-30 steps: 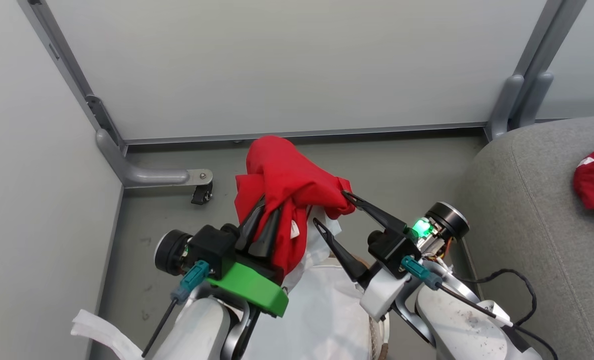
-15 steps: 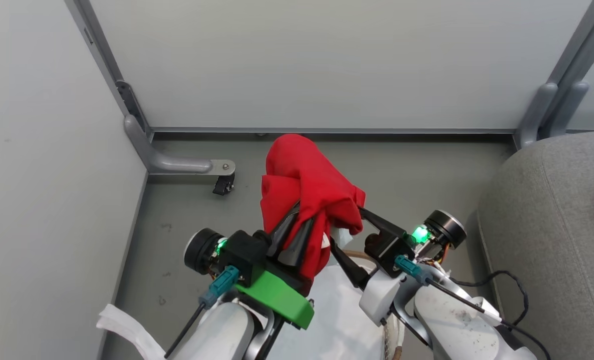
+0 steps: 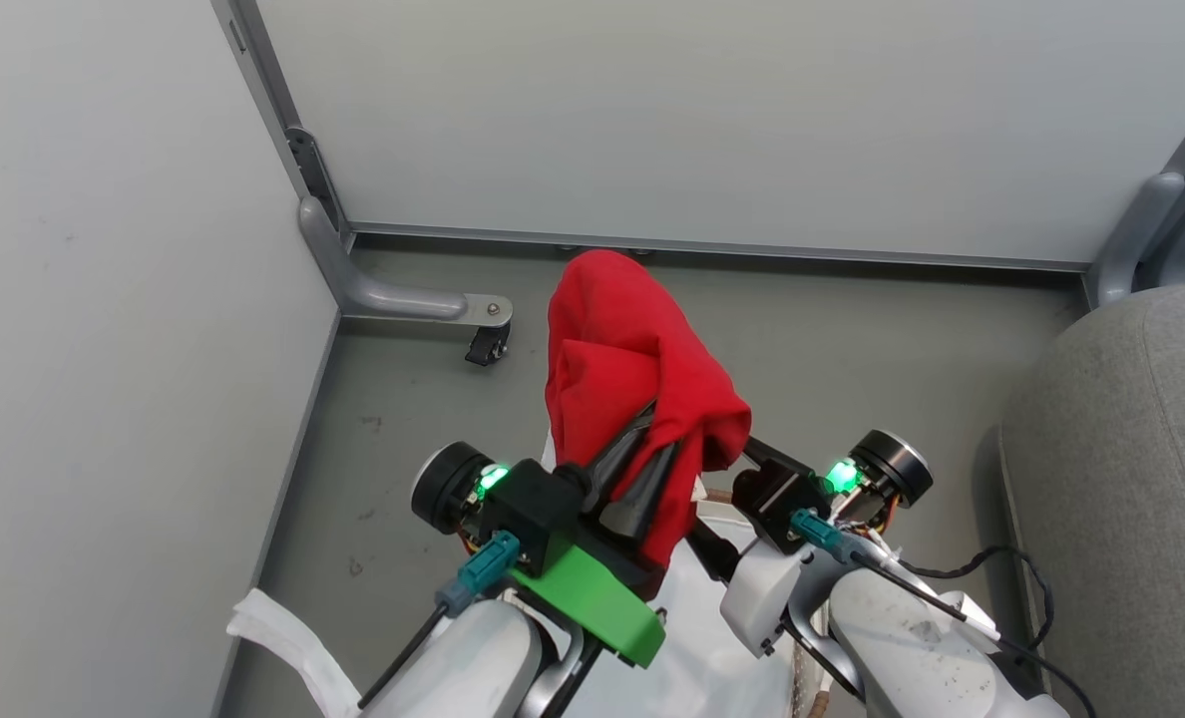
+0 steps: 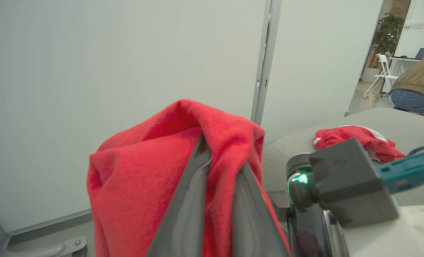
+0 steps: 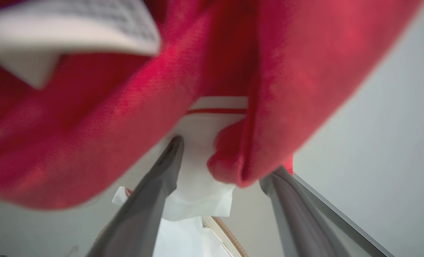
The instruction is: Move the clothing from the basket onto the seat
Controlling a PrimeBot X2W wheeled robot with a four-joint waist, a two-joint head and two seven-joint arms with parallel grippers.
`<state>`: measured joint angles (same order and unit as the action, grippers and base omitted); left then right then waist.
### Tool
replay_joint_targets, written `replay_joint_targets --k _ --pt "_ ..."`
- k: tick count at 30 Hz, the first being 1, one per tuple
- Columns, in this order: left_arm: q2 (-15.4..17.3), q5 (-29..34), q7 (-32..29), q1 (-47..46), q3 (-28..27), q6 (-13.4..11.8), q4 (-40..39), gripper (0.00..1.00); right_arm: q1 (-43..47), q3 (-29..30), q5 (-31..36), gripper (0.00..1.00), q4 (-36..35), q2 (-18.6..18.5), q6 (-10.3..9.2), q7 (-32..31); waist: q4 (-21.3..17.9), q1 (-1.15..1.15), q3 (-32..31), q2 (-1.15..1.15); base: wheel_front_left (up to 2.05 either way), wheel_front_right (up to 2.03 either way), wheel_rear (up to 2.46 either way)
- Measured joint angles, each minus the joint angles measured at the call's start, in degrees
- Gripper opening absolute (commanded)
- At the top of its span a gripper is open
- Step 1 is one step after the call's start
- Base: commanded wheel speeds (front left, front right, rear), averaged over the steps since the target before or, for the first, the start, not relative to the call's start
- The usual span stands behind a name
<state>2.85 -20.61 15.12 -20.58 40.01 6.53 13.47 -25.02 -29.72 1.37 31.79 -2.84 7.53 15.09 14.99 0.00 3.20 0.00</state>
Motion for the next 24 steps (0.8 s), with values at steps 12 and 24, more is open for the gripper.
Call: replay_joint_targets --k 12,24 --pt "0.00 -0.86 0.00 -0.92 2.75 0.00 -0.49 0.00 -0.88 -0.41 -2.37 0.00 0.74 -0.01 0.00 0.00 1.27 0.00 1.30 0.00 0.00 0.00 0.00" --pt "0.01 -1.13 0.00 -1.24 2.54 -0.49 -0.60 0.00 -1.18 -1.83 -4.48 0.00 2.34 0.01 0.00 0.00 1.58 0.00 1.80 0.00 0.00 0.00 0.00"
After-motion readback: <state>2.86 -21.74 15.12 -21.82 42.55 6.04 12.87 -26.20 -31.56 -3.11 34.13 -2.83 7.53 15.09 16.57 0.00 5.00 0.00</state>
